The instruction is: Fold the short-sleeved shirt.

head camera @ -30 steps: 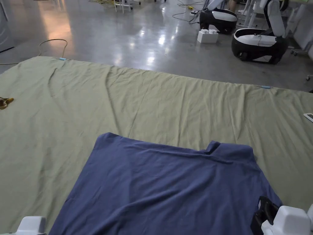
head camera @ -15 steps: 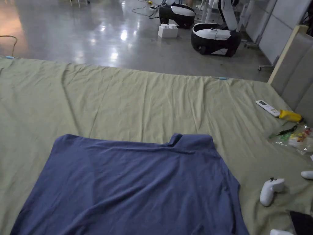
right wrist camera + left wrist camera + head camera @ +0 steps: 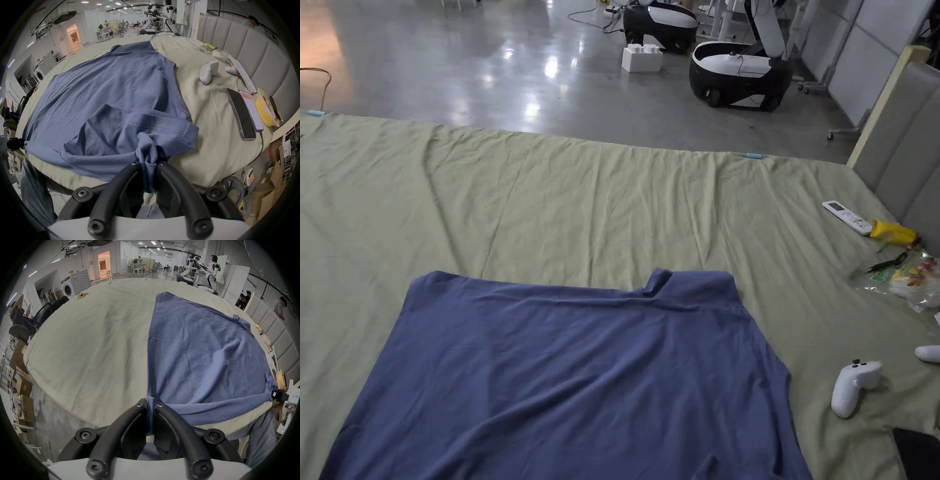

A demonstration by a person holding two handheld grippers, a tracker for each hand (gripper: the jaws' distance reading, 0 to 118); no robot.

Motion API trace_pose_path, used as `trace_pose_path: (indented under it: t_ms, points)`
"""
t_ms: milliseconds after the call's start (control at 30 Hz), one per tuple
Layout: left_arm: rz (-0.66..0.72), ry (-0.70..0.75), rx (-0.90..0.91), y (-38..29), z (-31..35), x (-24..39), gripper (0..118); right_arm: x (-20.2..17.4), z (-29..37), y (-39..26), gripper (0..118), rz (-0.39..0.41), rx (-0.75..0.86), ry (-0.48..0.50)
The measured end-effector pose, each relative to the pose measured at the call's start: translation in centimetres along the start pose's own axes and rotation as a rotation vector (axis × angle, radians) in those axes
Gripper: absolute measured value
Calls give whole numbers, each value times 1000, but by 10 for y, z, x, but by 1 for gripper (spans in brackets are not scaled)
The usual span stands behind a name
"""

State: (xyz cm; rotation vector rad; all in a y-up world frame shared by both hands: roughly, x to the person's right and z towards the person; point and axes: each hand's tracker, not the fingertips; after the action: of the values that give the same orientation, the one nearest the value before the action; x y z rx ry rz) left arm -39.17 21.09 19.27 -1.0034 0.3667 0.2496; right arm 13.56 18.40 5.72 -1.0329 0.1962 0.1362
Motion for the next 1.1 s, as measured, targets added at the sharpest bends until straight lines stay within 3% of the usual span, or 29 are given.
trace_pose_path:
  t_ms: [200,533,667,1100]
  points:
    - [5,-17,18,-3,2,-2,7,-5,11,-3,9,59,1,-45]
    - [30,-62,157,24,21,-8,7,-10,43,34,9,23,132,-5]
    - [1,-57,216,56,22,-1,7,-12,48,67,9,43,199,-7]
    - [-24,-17,183,155,-48,22,7,-14,-33,168,9,46,278,5]
